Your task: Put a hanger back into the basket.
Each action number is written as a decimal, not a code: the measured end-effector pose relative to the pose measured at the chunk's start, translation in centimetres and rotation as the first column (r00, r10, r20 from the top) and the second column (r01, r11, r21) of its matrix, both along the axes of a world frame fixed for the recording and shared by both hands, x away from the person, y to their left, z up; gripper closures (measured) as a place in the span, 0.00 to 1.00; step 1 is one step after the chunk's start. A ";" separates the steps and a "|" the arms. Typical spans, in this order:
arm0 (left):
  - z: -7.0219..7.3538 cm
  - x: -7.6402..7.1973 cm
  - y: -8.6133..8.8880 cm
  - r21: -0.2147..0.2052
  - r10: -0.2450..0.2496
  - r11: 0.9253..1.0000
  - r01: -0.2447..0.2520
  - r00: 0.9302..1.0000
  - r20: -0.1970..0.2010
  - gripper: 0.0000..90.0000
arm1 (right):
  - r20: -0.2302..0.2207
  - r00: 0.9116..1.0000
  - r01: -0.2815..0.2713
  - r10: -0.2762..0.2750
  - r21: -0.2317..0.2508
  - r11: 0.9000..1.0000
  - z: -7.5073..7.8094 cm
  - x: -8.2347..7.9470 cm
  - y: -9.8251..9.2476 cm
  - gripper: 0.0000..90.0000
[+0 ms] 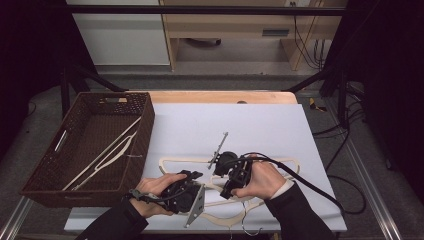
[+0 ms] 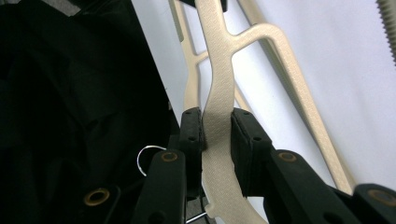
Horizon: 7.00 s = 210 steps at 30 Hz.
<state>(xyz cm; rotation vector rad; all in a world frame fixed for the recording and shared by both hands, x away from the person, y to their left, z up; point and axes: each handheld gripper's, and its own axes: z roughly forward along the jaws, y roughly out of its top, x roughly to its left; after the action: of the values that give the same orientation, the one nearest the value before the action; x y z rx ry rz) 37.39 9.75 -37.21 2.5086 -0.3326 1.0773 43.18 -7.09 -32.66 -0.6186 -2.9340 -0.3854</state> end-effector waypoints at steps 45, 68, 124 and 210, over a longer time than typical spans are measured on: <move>0.3 -1.2 0.3 0.045 0.003 0.999 -0.011 0.984 0.179 0.95 | 0.141 0.986 0.051 -0.086 0.233 0.971 4.3 -0.2 -3.8 0.79; 3.4 0.5 2.9 -0.158 0.085 0.984 -0.080 0.996 0.029 0.95 | 0.372 0.618 0.378 -0.693 0.631 0.677 3.2 2.8 -17.2 0.29; 12.9 7.6 18.3 -0.524 0.235 0.729 -0.441 0.880 -0.414 0.95 | 0.377 0.639 0.264 -0.671 0.711 0.651 -5.6 -0.7 -18.8 0.06; 0.1 6.8 31.6 -0.170 0.629 0.586 -0.792 0.577 -0.522 0.59 | 0.392 0.687 0.223 -0.612 0.687 0.691 -5.0 -0.4 -16.7 0.07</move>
<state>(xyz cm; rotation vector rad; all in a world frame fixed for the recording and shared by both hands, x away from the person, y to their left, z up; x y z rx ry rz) 44.23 41.33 -37.10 2.4038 1.0568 0.6936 42.76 -23.83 -37.63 -1.2940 -2.8197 -1.7956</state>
